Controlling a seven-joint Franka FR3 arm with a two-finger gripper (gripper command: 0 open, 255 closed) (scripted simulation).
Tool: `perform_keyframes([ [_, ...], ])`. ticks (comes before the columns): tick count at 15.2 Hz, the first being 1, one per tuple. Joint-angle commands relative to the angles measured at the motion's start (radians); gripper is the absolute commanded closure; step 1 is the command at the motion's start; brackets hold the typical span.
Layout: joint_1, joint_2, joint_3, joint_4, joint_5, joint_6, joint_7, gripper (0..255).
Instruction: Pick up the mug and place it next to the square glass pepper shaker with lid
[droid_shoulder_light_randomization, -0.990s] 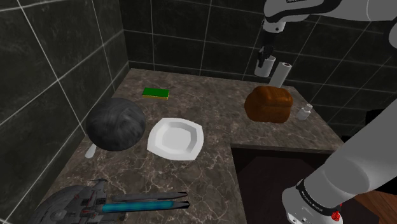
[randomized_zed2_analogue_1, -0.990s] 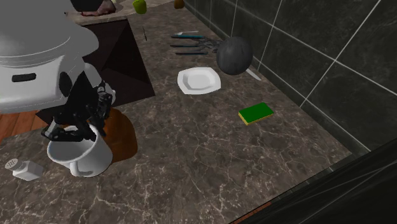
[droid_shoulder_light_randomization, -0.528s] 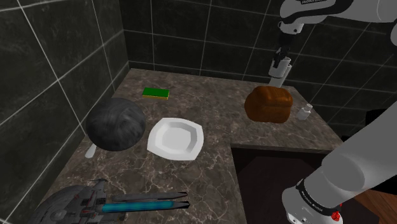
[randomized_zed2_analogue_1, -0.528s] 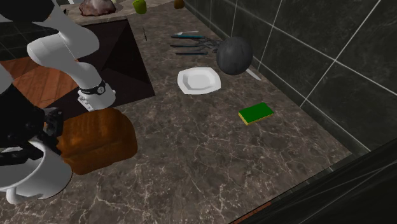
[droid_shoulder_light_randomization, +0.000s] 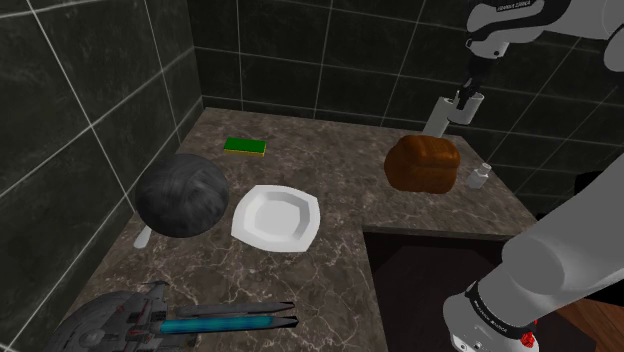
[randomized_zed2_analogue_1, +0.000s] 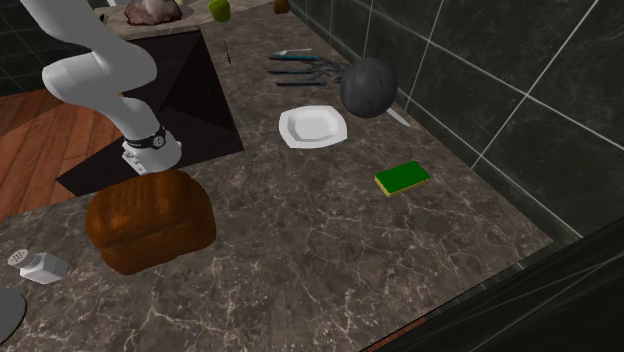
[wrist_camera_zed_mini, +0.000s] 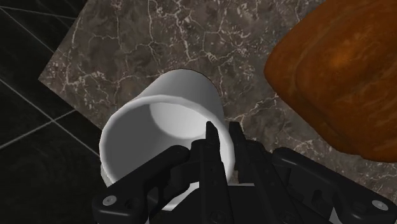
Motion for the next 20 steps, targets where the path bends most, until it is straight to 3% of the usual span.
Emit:
perform_keyframes([
  [1, -0.025, 0.021, -0.022, 0.028, 0.009, -0.003, -0.051, 255],
  [13, -0.217, 0.224, -0.128, 0.269, 0.117, -0.040, -0.358, 255],
  [20, -0.214, 0.228, -0.124, 0.179, 0.118, 0.053, -0.355, 255],
])
